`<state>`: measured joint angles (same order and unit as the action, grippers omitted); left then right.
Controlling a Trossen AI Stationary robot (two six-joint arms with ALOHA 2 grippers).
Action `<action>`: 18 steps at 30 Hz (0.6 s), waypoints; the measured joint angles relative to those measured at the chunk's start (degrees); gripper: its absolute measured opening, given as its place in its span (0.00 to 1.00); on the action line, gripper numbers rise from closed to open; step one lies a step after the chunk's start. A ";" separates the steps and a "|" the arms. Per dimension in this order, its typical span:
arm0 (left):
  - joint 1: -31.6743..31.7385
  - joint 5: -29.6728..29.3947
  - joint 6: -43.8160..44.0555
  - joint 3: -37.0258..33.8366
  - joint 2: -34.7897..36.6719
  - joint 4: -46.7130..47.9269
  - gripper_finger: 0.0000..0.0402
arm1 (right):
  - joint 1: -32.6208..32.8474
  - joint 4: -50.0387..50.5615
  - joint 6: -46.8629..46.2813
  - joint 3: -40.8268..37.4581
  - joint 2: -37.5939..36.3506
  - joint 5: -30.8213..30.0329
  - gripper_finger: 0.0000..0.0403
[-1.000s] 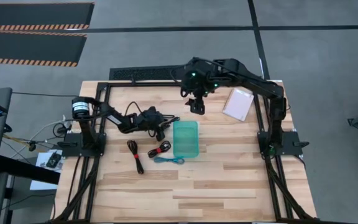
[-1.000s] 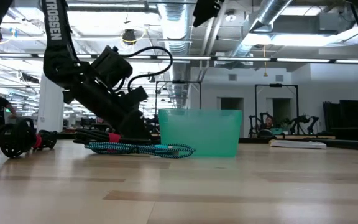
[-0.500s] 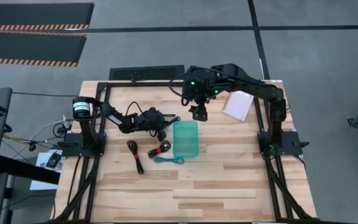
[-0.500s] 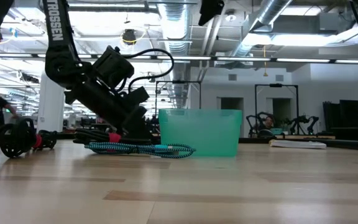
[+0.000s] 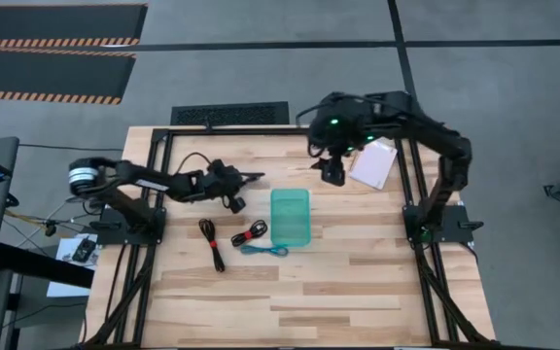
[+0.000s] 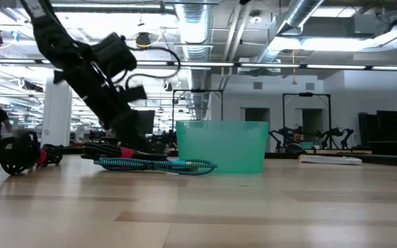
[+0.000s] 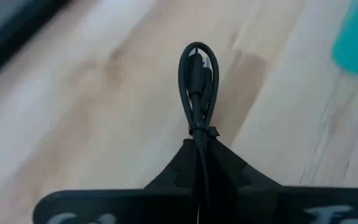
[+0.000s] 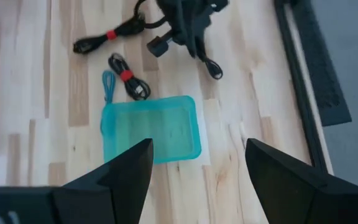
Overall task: Pick and place USB-C Cables
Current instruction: Put the top black charger cable into the green bin
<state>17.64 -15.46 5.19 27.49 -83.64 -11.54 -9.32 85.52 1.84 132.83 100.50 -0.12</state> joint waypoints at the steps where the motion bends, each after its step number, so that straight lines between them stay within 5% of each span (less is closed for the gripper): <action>1: 0.35 0.01 0.06 -0.63 1.88 0.68 0.00 | 0.06 0.20 -0.52 0.00 -0.87 -0.06 0.70; 11: 3.63 1.33 3.11 -8.47 21.56 4.37 0.00 | 6.85 3.38 -10.20 -5.69 -11.88 -11.83 0.70; 15: 3.68 3.09 4.81 -11.35 28.39 4.20 0.00 | 10.88 0.74 -17.11 -17.72 -19.39 -21.37 0.70; 18: 3.62 6.38 5.65 -12.07 32.81 4.07 0.00 | 13.40 -7.60 -19.24 -29.86 -25.07 -22.62 0.70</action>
<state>21.26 -9.08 10.84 15.42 -50.82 -7.46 4.08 77.92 -17.41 102.97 75.43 -22.75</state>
